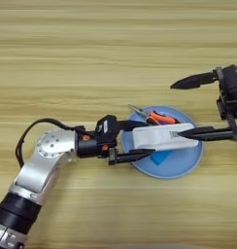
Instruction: Move the objects on the table
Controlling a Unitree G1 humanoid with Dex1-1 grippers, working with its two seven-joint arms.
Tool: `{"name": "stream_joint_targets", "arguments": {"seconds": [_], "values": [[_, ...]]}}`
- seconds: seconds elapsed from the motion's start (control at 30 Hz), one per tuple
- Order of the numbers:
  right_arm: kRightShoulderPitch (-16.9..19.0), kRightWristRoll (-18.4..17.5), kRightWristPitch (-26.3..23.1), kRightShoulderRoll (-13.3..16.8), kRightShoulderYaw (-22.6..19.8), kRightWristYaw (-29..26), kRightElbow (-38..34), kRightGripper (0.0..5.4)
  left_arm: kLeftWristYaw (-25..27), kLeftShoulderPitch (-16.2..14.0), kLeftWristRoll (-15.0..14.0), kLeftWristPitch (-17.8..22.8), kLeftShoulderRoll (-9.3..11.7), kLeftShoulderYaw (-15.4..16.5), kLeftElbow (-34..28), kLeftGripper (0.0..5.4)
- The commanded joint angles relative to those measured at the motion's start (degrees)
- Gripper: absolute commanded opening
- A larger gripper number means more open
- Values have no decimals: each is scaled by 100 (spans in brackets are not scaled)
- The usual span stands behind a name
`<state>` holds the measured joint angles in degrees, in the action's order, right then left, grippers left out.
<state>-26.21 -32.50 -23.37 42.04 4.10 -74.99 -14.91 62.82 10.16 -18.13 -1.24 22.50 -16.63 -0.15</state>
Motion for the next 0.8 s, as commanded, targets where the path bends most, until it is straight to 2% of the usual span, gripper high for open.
{"name": "stream_joint_targets", "arguments": {"seconds": [0.03,0.27,0.5,0.63,0.7,0.8], "values": [[-160,-176,-41,-179,-334,417,-11,540,-98,-39,154,-149,-2,42,136,285],[-92,-164,216,-622,-902,1487,49,540,-234,-249,131,-266,15,212,196,285],[278,95,780,-1214,-1295,2613,113,540,-431,-594,98,-351,13,437,96,285],[478,376,1098,-1541,-1288,3220,94,540,-553,-719,104,-385,-12,522,24,285],[613,551,1286,-1806,-1296,3660,32,540,-632,-785,120,-398,-29,556,-30,284],[858,962,1651,-2173,-1204,4258,32,540,-725,-866,100,-420,-56,598,-100,284]]}}
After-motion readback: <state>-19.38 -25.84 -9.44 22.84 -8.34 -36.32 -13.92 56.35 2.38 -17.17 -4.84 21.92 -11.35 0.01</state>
